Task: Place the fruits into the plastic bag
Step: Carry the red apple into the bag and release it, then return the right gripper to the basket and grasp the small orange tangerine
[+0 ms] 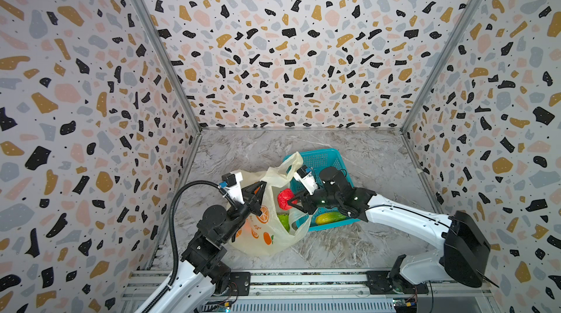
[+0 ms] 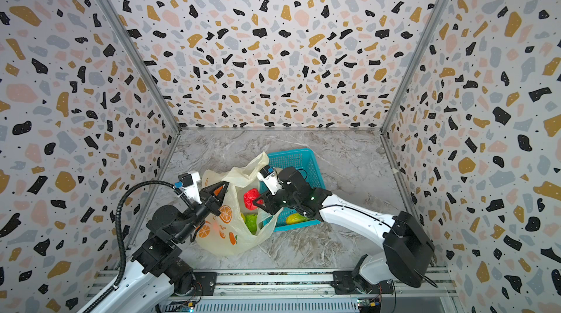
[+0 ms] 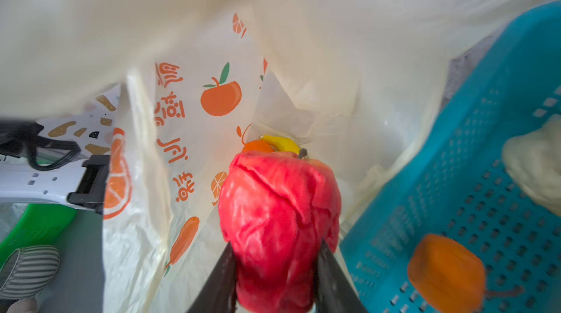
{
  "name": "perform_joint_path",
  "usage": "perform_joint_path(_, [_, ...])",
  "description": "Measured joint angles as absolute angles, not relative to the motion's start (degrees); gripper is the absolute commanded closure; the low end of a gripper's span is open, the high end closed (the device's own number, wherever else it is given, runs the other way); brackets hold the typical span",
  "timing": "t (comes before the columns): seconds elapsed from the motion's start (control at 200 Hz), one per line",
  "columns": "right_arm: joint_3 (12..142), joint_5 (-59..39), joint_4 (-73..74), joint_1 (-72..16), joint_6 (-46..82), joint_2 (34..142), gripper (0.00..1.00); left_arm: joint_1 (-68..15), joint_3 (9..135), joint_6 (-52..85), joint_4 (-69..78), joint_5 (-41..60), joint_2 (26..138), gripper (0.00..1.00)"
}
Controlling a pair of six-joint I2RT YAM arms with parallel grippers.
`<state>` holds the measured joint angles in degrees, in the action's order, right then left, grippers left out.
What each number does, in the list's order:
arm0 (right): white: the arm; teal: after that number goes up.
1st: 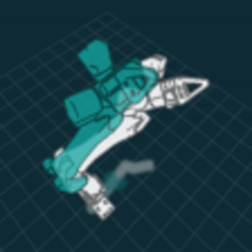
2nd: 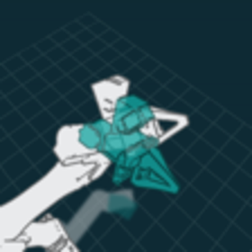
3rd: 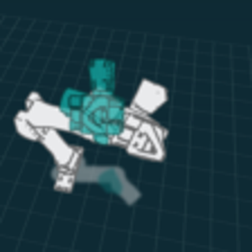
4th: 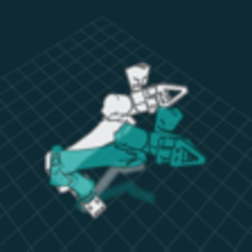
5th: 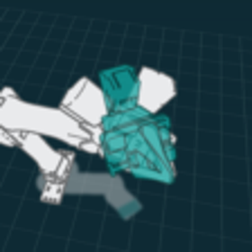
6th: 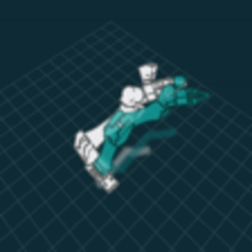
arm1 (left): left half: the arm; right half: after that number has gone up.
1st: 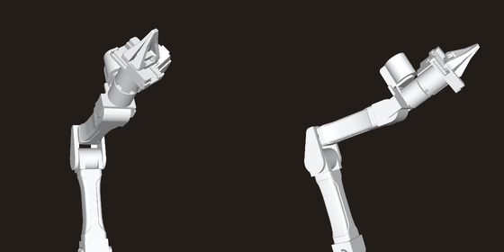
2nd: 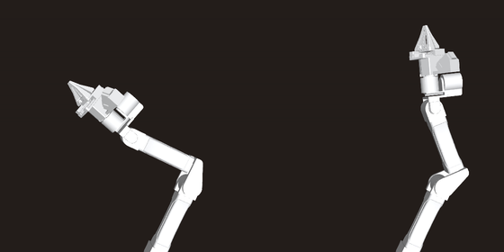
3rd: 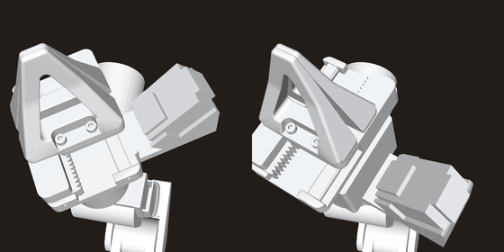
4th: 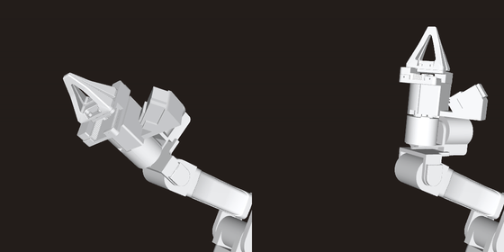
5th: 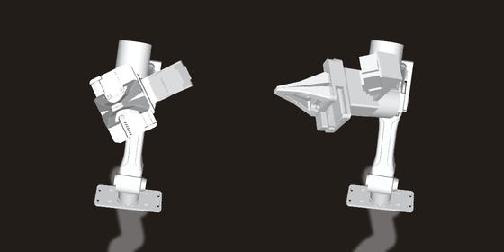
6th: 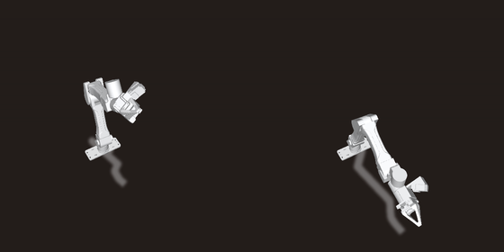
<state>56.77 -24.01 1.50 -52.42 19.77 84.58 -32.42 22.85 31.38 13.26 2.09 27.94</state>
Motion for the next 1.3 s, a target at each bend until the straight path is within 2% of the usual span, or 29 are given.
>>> perform_joint_path(0.105, [60.4, -24.8, 1.8, -54.3, 19.4, 90.9, 0.7, -32.4, 22.9, 31.6, 13.3, 2.1, 27.9, 1.0])
perform_joint_path(0.215, [63.8, -26.3, 1.5, -56.9, 18.3, 96.5, 0.65, -32.4, 22.9, 31.8, 13.3, 2.2, 27.9, 1.0])
perform_joint_path(0.245, [64.7, -26.6, 1.1, -57.7, 17.8, 97.7, 0.6, -32.4, 22.9, 31.8, 13.3, 2.2, 27.9, 1.0])
perform_joint_path(0.305, [66.3, -27.2, 0.0, -59.0, 16.9, 99.6, 0.45, -32.4, 22.8, 32.0, 13.3, 2.3, 27.9, 1.0])
perform_joint_path(0.39, [67.2, -27.5, -1.4, -60.2, 15.5, 100.6, 0.31, -32.4, 22.7, 32.1, 13.5, 2.3, 27.9, 1.0])
perform_joint_path(0.471, [67.1, -27.1, -2.3, -60.7, 14.8, 100.3, 0.24, -32.4, 22.2, 32.2, 13.7, 2.3, 27.9, 1.0])
perform_joint_path(0.761, [62.7, -20.0, -2.9, -57.5, 14.5, 91.0, 0.24, -32.4, 22.0, 32.2, 14.0, 2.3, 27.7, 1.0])
perform_joint_path(1.041, [52.5, -12.8, 0.4, -46.8, 19.3, 77.7, 0.25, -32.4, 22.0, 32.2, 14.1, 2.3, 27.6, 1.0])
perform_joint_path(1.297, [47.3, -11.1, 1.1, -40.4, 24.7, 76.7, 0.25, -32.4, 22.0, 32.2, 14.2, 2.3, 27.6, 1.0])
